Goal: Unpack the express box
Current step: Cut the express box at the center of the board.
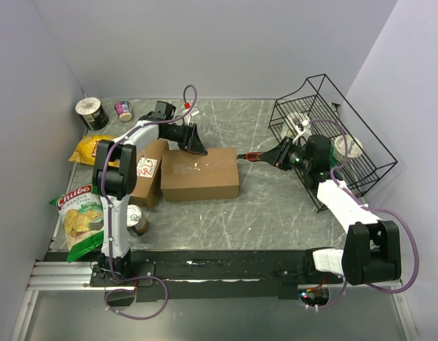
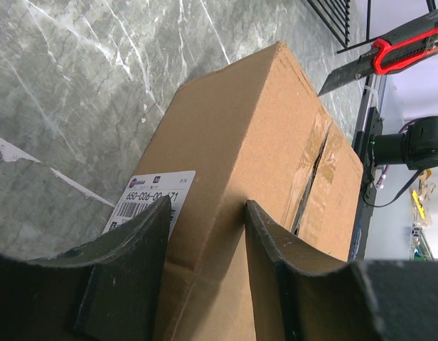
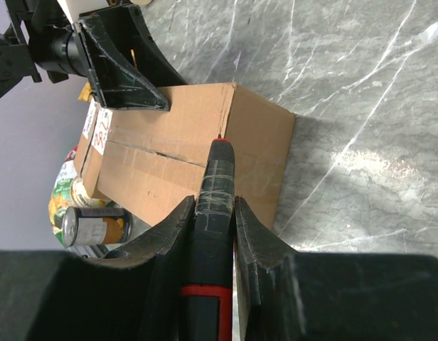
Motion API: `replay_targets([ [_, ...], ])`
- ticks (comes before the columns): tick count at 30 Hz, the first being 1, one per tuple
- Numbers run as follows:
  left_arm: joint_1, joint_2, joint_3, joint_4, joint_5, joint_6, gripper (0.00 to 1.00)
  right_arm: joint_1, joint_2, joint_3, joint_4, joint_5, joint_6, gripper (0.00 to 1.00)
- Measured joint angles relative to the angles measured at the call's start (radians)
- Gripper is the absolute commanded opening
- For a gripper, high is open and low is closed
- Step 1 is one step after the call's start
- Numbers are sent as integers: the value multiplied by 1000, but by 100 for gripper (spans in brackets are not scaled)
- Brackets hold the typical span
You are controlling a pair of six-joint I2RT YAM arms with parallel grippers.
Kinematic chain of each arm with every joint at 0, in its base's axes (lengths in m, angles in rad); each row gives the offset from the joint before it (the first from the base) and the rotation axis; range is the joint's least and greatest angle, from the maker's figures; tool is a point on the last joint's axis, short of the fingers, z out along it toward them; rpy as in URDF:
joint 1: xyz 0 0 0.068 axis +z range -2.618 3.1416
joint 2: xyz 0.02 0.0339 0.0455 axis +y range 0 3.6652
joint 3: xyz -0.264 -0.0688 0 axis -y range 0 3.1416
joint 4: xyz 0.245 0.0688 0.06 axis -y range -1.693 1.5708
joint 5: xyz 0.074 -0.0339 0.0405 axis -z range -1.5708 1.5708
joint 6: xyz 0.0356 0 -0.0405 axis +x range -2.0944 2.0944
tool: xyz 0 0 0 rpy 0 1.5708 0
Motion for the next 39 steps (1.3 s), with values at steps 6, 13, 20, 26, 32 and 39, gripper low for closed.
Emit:
replay_targets([
  [6, 0, 0, 0, 0, 0, 0, 47, -18, -1, 0, 0, 10, 0, 0],
  [13, 0, 0, 0, 0, 0, 0, 47, -19, -1, 0, 0, 10, 0, 0],
  [20, 0, 0, 0, 0, 0, 0, 47, -15, 1, 0, 1, -16, 16, 0],
  [26, 0, 0, 0, 0, 0, 0, 46, -5, 10, 0, 1, -19, 16, 0],
  [32, 0, 0, 0, 0, -1, 0, 45, -5, 10, 0, 1, -20, 14, 0],
  [39, 0, 0, 0, 0, -7, -2, 31, -2, 4, 1, -33, -24, -16, 0],
])
